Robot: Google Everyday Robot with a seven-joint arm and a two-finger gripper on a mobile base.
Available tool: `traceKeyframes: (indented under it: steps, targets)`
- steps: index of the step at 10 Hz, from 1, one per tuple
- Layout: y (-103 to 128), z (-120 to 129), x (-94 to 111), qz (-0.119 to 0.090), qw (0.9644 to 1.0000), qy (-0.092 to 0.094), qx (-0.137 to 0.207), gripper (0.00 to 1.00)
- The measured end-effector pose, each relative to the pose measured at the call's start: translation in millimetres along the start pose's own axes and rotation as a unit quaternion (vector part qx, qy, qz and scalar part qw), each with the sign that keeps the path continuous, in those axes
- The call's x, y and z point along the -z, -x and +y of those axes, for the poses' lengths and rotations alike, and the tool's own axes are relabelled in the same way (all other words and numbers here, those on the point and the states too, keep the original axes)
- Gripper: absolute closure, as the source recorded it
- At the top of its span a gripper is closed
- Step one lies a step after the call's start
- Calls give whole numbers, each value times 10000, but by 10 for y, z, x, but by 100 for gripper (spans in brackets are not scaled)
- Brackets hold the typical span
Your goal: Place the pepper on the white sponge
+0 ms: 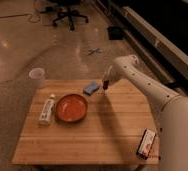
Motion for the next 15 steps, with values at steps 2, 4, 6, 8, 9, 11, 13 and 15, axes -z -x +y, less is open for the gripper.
traceKeyframes:
  steps: [2,4,6,8,9,11,13,15]
  targets:
    - [31,-151,-122,-95,9998,-59,191,93]
    - [43,-263,-213,-165,9994,-84,304,93]
    - [57,-364,-319,-229,9989,-83,394,93]
    - [87,-477,-436,-294,9984,-87,484,93]
    - [94,-522,-495,-329,9981,-87,508,93]
    - [119,-623,-652,-411,9976,-92,543,93]
    - [151,-664,-740,-433,9975,-86,553,92]
    - [91,-567,-627,-403,9978,-77,527,74]
